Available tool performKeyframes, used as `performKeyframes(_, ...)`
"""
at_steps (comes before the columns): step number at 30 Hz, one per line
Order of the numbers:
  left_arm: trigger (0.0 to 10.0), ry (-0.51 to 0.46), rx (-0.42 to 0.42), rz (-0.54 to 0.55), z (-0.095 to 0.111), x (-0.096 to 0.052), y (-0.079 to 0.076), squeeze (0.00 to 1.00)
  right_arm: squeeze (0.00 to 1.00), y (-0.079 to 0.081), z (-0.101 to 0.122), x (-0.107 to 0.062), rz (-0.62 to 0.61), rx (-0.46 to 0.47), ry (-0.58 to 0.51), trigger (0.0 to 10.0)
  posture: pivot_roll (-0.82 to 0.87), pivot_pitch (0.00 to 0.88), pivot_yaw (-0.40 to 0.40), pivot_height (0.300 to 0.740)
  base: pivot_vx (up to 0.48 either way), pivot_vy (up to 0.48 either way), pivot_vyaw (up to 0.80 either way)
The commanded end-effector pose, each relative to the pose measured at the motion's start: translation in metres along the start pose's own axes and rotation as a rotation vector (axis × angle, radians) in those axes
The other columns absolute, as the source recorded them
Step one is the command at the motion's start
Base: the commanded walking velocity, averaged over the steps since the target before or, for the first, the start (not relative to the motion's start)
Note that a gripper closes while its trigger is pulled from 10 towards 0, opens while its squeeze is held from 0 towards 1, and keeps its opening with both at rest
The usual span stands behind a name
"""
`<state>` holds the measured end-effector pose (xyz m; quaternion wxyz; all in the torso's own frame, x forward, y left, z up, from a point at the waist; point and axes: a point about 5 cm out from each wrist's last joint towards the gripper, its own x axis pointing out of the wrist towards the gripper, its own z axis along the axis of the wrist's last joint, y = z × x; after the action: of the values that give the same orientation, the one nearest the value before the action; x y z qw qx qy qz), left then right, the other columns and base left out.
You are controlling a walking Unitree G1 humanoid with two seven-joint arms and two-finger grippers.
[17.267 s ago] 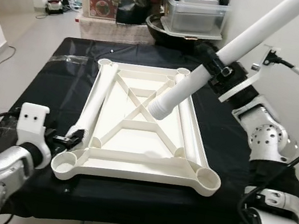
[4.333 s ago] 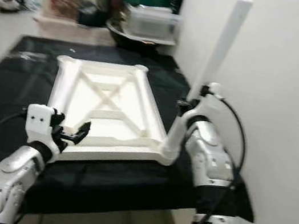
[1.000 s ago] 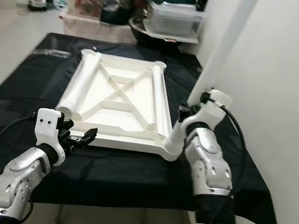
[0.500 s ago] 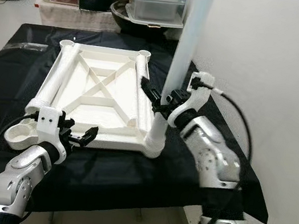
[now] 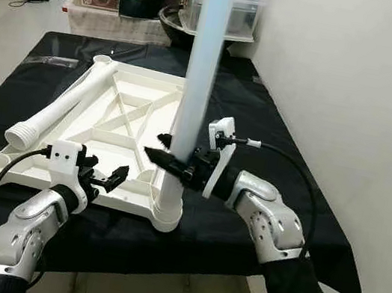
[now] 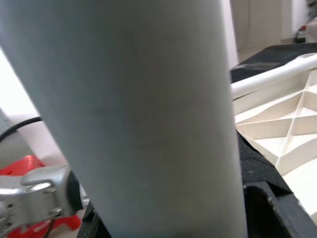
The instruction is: Building children table
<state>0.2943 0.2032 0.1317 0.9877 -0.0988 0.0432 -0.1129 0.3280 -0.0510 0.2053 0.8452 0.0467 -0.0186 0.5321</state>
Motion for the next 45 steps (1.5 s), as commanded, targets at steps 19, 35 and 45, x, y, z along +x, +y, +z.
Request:
performKeyframes(19, 10.0, 0.017, 0.017, 0.001, -0.003, 0.0, 0.001, 0.0, 0.0, -0.045, -0.041, -0.042, -1.131, 0.105, 0.13, 0.0, 0.06, 0.0, -0.059, 0.74, 0.0, 0.0, 0.0)
performKeyframes(35, 10.0, 0.01, 0.012, -0.002, -0.002, 0.001, 0.001, 0.0, 0.0, -0.025, 0.023, -0.007, -0.388, 0.024, -0.16, 10.0, 0.05, 0.0, -0.058, 0.74, 0.0, 0.0, 0.0)
performKeyframes(45, 10.0, 0.012, 0.015, -0.005, -0.002, 0.002, 0.0, 0.0, 0.0, 0.0, 0.007, -0.006, 0.019, -0.071, -0.051, 10.0, 0.06, 0.0, -0.066, 0.74, 0.0, 0.0, 0.0)
